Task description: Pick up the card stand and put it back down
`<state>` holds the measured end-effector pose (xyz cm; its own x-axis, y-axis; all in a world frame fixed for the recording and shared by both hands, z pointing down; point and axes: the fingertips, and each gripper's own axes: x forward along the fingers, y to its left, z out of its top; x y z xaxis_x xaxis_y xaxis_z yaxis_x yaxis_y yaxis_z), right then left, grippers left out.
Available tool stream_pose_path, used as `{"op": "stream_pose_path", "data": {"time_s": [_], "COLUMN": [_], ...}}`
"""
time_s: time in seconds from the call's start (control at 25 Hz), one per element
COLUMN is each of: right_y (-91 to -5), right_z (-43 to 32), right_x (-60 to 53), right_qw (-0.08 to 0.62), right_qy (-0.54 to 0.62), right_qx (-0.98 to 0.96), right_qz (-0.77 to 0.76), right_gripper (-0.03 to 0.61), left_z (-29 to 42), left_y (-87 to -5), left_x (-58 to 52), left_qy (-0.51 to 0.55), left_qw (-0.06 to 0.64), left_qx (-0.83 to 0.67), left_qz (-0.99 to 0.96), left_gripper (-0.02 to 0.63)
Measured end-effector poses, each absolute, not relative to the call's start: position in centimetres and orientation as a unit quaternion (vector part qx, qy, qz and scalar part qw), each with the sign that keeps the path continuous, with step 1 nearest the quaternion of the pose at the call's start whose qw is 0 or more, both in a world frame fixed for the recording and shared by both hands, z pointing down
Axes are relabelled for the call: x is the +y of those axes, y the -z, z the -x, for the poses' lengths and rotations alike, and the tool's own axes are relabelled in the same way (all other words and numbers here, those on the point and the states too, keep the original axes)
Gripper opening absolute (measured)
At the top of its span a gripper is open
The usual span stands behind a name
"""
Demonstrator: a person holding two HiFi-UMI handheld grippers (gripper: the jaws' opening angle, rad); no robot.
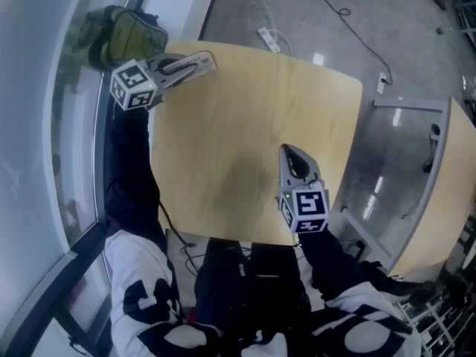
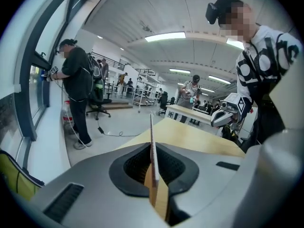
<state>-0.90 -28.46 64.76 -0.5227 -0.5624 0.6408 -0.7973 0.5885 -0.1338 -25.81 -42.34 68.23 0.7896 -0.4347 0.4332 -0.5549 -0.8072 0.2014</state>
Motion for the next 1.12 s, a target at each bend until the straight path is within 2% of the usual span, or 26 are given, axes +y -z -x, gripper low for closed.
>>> {"op": "stream_pose_path", "data": {"time_s": [0.12, 0.24, 0.4, 0.48, 0.6, 0.92, 1.12], "right_y": [-64.8, -64.8, -64.3, -64.1, -63.5, -61.7, -59.8], "right_z": [1.1, 1.5, 2.3, 2.6, 3.1, 3.5, 4.5], "right_x": [-28.3, -27.9, -27.0, -26.5, -26.1, -24.2, -22.7], "right_qw": [0.28, 0.284, 0.285, 0.285, 0.276, 0.265, 0.244], "right_qy": [-0.208, -0.206, -0.201, -0.198, -0.2, -0.183, -0.172], "right_qx": [-0.848, -0.848, -0.851, -0.853, -0.856, -0.861, -0.866], "right_qz": [-0.399, -0.398, -0.393, -0.389, -0.388, -0.395, -0.402], "right_gripper": [0.023, 0.023, 0.023, 0.023, 0.023, 0.023, 0.023], "left_z": [25.6, 25.7, 26.4, 27.0, 28.3, 33.6, 33.9], "left_y": [-68.2, -68.1, -67.9, -67.7, -67.3, -64.2, -61.0], "left_x": [-42.8, -42.7, -42.1, -41.8, -41.2, -37.3, -32.7], "left_qy": [-0.187, -0.196, -0.196, -0.198, -0.199, -0.174, -0.13], "left_qw": [0.163, 0.152, 0.15, 0.147, 0.147, 0.136, 0.124], "left_qx": [-0.263, -0.27, -0.281, -0.291, -0.315, -0.459, -0.539], "left_qz": [-0.932, -0.93, -0.927, -0.924, -0.916, -0.861, -0.823], "left_gripper": [0.023, 0.052, 0.165, 0.192, 0.267, 0.281, 0.261]}}
